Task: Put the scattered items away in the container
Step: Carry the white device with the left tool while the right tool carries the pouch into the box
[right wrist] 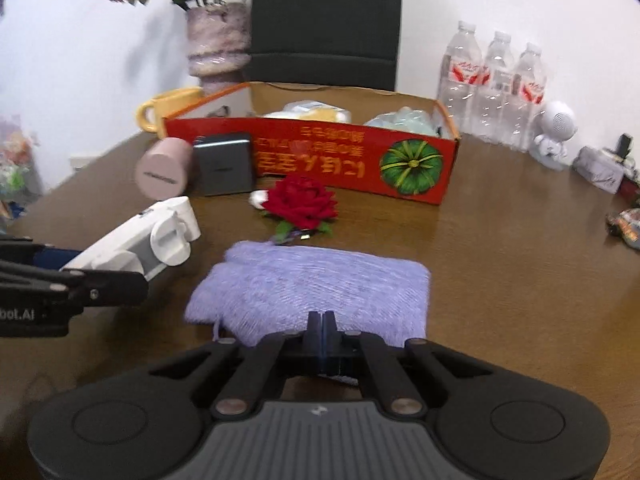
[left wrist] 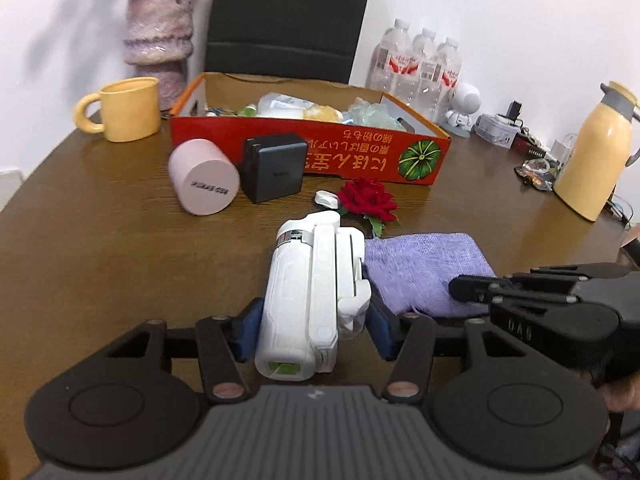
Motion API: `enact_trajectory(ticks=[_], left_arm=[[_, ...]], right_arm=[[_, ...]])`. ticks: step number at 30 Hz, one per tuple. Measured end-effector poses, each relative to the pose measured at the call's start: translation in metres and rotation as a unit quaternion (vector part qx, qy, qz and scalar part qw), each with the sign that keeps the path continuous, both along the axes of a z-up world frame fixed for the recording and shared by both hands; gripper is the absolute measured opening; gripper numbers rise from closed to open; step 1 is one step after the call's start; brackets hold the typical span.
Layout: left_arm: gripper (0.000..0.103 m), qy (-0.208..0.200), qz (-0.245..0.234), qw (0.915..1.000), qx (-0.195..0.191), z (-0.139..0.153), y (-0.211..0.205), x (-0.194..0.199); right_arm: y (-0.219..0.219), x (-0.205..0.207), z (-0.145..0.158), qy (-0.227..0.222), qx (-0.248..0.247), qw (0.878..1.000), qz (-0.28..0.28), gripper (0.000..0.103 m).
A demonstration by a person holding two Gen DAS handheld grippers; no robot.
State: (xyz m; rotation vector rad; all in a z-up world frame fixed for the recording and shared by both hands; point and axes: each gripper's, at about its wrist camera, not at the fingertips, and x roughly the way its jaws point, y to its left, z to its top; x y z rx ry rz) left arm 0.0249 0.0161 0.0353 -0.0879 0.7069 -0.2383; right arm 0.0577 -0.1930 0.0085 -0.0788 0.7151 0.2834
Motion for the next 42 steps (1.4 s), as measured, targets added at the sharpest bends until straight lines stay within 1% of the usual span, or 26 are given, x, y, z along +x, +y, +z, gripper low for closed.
enact_trajectory(ticks=[2, 3, 4, 5, 6, 7, 8, 9, 12, 15, 16, 17, 18, 19, 20, 21, 22, 24, 27, 28, 31, 33, 35, 37, 39, 42], left_arm=[[0.055, -0.004, 0.001, 1.0000, -0.009, 0.005, 0.006, -0.013], [0.055, -0.005, 0.001, 0.9999, -0.009, 0.007, 0.008, -0.017], [0.055, -0.007, 0.000, 1.0000, -0.007, 0.009, 0.009, -0.021], [0.055, -0.007, 0.001, 1.0000, -0.007, 0.009, 0.010, -0.023], [0.055, -0.008, 0.003, 0.9999, -0.007, 0.009, 0.011, -0.024], [0.055, -0.009, 0.004, 0.9999, -0.006, 0.010, 0.011, -0.024], [0.055, -0.009, 0.006, 0.9999, -0.008, 0.009, 0.012, -0.025], [0.055, -0.009, 0.009, 0.9999, -0.010, 0.009, 0.014, -0.025], [0.055, -0.008, 0.015, 0.9997, -0.019, 0.006, 0.019, -0.027], [0.055, -0.004, 0.017, 0.9997, -0.020, 0.003, 0.022, -0.025], [0.055, -0.003, 0.017, 0.9996, -0.021, 0.002, 0.022, -0.024], [0.055, -0.003, 0.017, 0.9996, -0.023, 0.001, 0.022, -0.022], [0.055, -0.003, 0.018, 0.9995, -0.025, 0.001, 0.021, -0.021], [0.055, -0.002, 0.018, 0.9995, -0.026, 0.000, 0.020, -0.019], [0.055, -0.002, 0.018, 0.9995, -0.027, -0.001, 0.020, -0.018], [0.055, -0.001, 0.019, 0.9995, -0.027, -0.002, 0.019, -0.017], [0.055, 0.000, 0.018, 0.9995, -0.027, -0.003, 0.018, -0.017], [0.055, 0.000, 0.017, 0.9995, -0.027, -0.003, 0.016, -0.017], [0.055, -0.009, 0.017, 0.9994, -0.028, 0.002, 0.017, -0.022], [0.055, -0.015, 0.017, 0.9994, -0.028, 0.006, 0.018, -0.025], [0.055, -0.041, 0.016, 0.9985, -0.032, 0.016, 0.022, -0.033], [0.055, -0.044, 0.025, 0.9979, -0.040, 0.020, 0.026, -0.032], [0.055, -0.054, 0.023, 0.9970, -0.051, 0.027, 0.027, -0.028], [0.055, -0.065, 0.014, 0.9961, -0.058, 0.039, 0.027, -0.014], [0.055, -0.084, 0.010, 0.9948, -0.056, 0.057, 0.026, 0.009], [0.055, -0.105, 0.009, 0.9930, -0.053, 0.086, 0.027, 0.059]], right_arm=[[-0.012, -0.003, 0.007, -0.009, 0.010, 1.000, -0.006, 0.013], [-0.016, -0.002, 0.009, -0.003, 0.010, 1.000, 0.001, 0.025], [-0.021, 0.000, 0.011, 0.003, 0.010, 1.000, 0.009, 0.048], [-0.024, 0.002, 0.013, 0.006, 0.010, 1.000, 0.021, 0.059], [-0.025, 0.006, 0.014, 0.002, 0.011, 0.999, 0.041, 0.072], [-0.025, 0.009, 0.015, -0.006, 0.014, 0.998, 0.064, 0.079], [-0.025, 0.012, 0.015, -0.014, 0.017, 0.996, 0.083, 0.080], [-0.024, 0.014, 0.012, -0.012, 0.021, 0.996, 0.091, 0.080], [-0.020, 0.017, 0.000, 0.026, 0.024, 0.994, 0.104, 0.080], [-0.012, 0.005, -0.007, 0.011, -0.006, 0.992, 0.124, 0.081], [-0.011, 0.003, -0.008, 0.007, -0.008, 0.992, 0.122, 0.081], [-0.011, 0.003, -0.007, 0.007, -0.005, 0.993, 0.114, 0.078], [-0.009, 0.003, -0.007, 0.004, -0.006, 0.994, 0.106, 0.070], [-0.008, 0.003, -0.006, 0.002, -0.006, 0.995, 0.096, 0.058], [-0.008, 0.005, -0.005, -0.001, -0.005, 0.996, 0.087, 0.049], [-0.008, 0.006, -0.005, -0.005, -0.005, 0.997, 0.071, 0.021], [-0.008, 0.008, -0.005, -0.007, -0.008, 0.999, 0.051, 0.003], [-0.007, 0.010, -0.004, -0.006, -0.013, 1.000, 0.020, 0.003], [-0.002, 0.002, -0.001, -0.004, -0.021, 1.000, -0.003, 0.002], [-0.001, -0.005, 0.003, -0.006, -0.013, 1.000, -0.004, 0.002], [-0.001, -0.035, 0.023, -0.029, 0.011, 1.000, 0.001, 0.002], [-0.004, -0.053, 0.039, -0.048, 0.028, 0.998, -0.001, 0.002], [-0.008, -0.064, 0.055, -0.068, 0.038, 0.997, -0.004, 0.002], [-0.012, -0.065, 0.074, -0.087, 0.047, 0.995, -0.007, 0.002], [-0.014, -0.057, 0.095, -0.114, 0.056, 0.992, -0.008, 0.002], [-0.017, -0.026, 0.126, -0.149, 0.070, 0.986, -0.026, 0.002]])
